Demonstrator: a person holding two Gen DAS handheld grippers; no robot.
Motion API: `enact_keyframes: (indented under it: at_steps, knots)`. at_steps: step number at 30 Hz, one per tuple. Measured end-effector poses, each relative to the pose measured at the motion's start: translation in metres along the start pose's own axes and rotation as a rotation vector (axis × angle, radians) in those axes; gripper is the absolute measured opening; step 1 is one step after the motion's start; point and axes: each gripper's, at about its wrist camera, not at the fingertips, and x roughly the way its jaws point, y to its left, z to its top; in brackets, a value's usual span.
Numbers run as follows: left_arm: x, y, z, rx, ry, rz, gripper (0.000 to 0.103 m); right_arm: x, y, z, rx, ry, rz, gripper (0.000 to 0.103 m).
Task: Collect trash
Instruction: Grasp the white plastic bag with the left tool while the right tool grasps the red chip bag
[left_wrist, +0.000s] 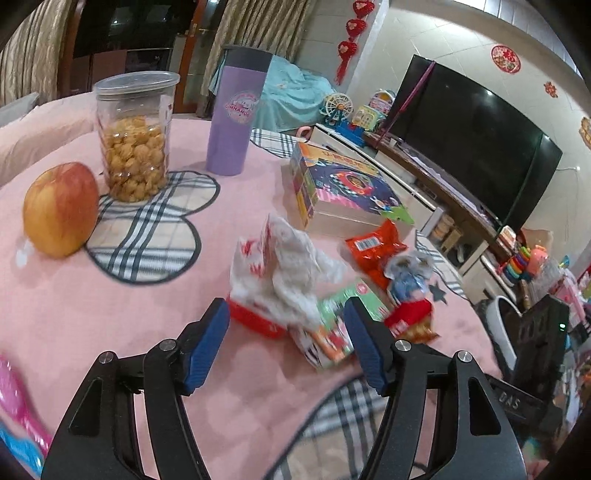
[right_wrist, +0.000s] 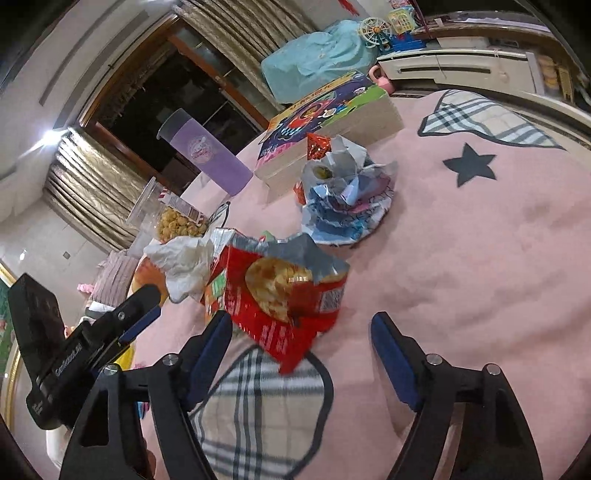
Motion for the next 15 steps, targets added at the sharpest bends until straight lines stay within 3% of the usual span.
enact_keyframes:
  at_steps: [3,4,5,6,7,15]
  knots:
    - [0.014,0.003,0.002,-0.01,0.017,-0.01,0.065,0.008,0.0,0.003,0.002,0.017,0.002,0.055]
    - [0.016,0.002,0.001,-0.01,0.018,-0.013,0.059,0.011,0.0,0.003,0.002,0.023,-0.001,0.044]
    - [0.019,0.002,0.0,-0.008,0.018,-0.02,0.05,0.013,0.0,0.004,0.002,0.027,-0.001,0.035]
    - [0.022,0.002,-0.001,-0.004,0.029,-0.028,0.028,0.013,-0.001,0.003,0.002,0.027,0.001,0.03]
    - [0.024,0.001,-0.002,-0.003,0.039,-0.036,0.02,0.015,0.0,0.003,0.002,0.028,0.003,0.03]
    - [0.003,-0.005,-0.015,0.01,0.003,-0.029,0.015,-0.006,-0.004,-0.002,-0.004,0.003,0.017,0.03]
